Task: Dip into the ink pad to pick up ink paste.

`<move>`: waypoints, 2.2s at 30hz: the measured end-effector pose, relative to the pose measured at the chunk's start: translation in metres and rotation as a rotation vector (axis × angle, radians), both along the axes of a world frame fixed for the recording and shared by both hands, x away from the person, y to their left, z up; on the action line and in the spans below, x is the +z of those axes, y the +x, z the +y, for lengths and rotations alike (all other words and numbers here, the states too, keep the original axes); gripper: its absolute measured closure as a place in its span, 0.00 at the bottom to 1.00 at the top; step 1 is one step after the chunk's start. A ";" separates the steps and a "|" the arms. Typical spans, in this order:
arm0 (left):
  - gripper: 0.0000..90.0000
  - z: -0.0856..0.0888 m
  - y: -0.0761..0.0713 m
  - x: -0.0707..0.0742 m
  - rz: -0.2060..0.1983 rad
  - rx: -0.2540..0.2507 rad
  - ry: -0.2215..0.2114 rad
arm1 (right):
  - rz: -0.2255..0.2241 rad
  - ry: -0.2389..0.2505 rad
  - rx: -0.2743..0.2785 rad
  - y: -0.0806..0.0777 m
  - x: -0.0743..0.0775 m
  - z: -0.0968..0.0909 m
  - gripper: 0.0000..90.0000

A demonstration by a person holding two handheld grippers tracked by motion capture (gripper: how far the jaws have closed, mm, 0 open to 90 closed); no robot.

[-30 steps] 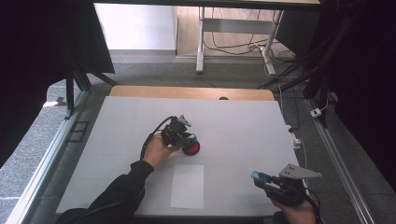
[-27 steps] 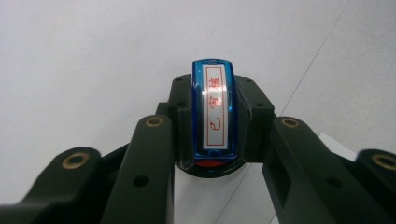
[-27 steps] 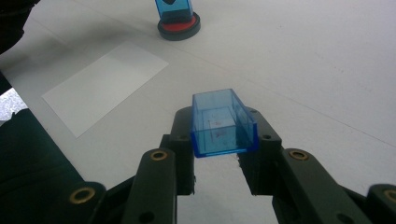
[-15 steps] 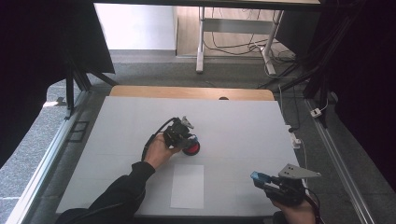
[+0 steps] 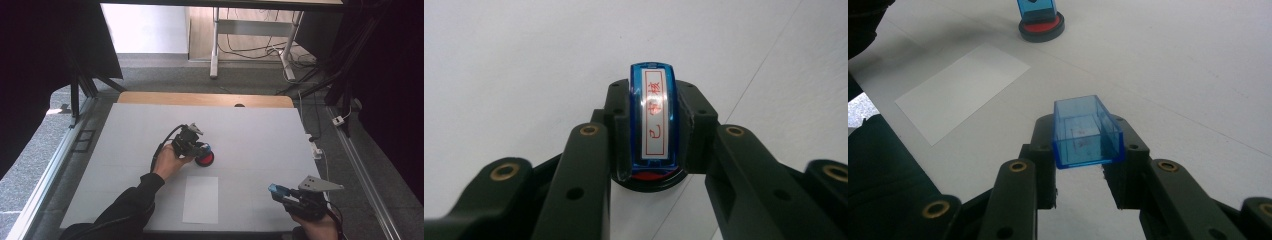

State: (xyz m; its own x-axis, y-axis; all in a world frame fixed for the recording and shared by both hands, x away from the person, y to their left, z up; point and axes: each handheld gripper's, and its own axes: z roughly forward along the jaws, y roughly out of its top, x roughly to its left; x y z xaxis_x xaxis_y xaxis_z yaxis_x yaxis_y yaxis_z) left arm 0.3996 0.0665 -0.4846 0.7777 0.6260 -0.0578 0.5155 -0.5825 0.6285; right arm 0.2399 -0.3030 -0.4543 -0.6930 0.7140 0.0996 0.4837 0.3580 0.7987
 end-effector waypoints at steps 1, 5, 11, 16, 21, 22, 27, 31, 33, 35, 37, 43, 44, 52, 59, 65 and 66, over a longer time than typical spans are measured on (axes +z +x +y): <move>0.78 -0.002 -0.002 0.000 -0.013 0.000 0.013 | 0.000 0.002 0.001 0.000 0.000 0.000 0.76; 0.78 -0.001 -0.002 0.000 -0.017 0.002 0.007 | -0.001 0.000 0.002 0.000 0.000 0.000 0.76; 0.78 0.004 0.002 0.000 -0.001 -0.017 -0.017 | 0.000 0.001 0.004 0.000 0.000 0.000 0.76; 0.78 0.009 0.000 0.009 -0.016 -0.017 -0.049 | 0.000 0.003 0.004 0.000 0.000 0.000 0.76; 0.78 0.008 -0.005 0.015 -0.031 -0.039 -0.053 | -0.001 0.001 0.004 0.000 0.000 0.000 0.76; 0.78 0.007 -0.006 0.015 -0.031 -0.044 -0.049 | -0.002 0.001 0.005 0.000 0.000 0.000 0.76; 0.78 0.003 -0.007 0.012 -0.028 -0.055 -0.042 | -0.001 0.002 0.005 0.000 0.000 0.000 0.76; 0.78 0.001 -0.006 0.009 -0.023 -0.057 -0.030 | -0.001 0.002 0.006 0.000 0.000 0.000 0.76; 0.78 0.001 -0.006 0.007 -0.019 -0.055 -0.027 | -0.002 0.002 0.007 0.000 0.000 0.000 0.76; 0.78 0.000 -0.005 0.004 -0.016 -0.054 -0.022 | -0.001 0.001 0.007 0.000 0.000 0.000 0.76; 0.78 0.000 -0.005 0.002 -0.012 -0.053 -0.017 | -0.001 0.001 0.007 0.000 0.000 0.000 0.76; 0.78 -0.002 -0.005 0.000 -0.012 -0.048 -0.010 | -0.001 0.002 0.007 0.000 0.000 0.000 0.76; 0.78 -0.003 -0.005 0.000 -0.015 -0.048 -0.008 | -0.001 0.000 0.007 0.000 0.000 0.000 0.76; 0.78 -0.009 -0.007 0.003 -0.021 -0.045 0.037 | 0.001 -0.006 0.007 0.000 0.000 0.001 0.76; 0.78 -0.008 -0.003 0.003 0.010 -0.041 0.024 | 0.004 -0.010 0.009 0.000 0.000 0.001 0.76; 0.78 -0.002 0.003 0.001 0.055 -0.034 -0.022 | 0.003 -0.005 0.008 0.000 0.000 0.001 0.76; 0.78 0.000 0.005 0.001 0.065 -0.033 -0.031 | 0.004 -0.005 0.009 0.000 0.000 0.001 0.76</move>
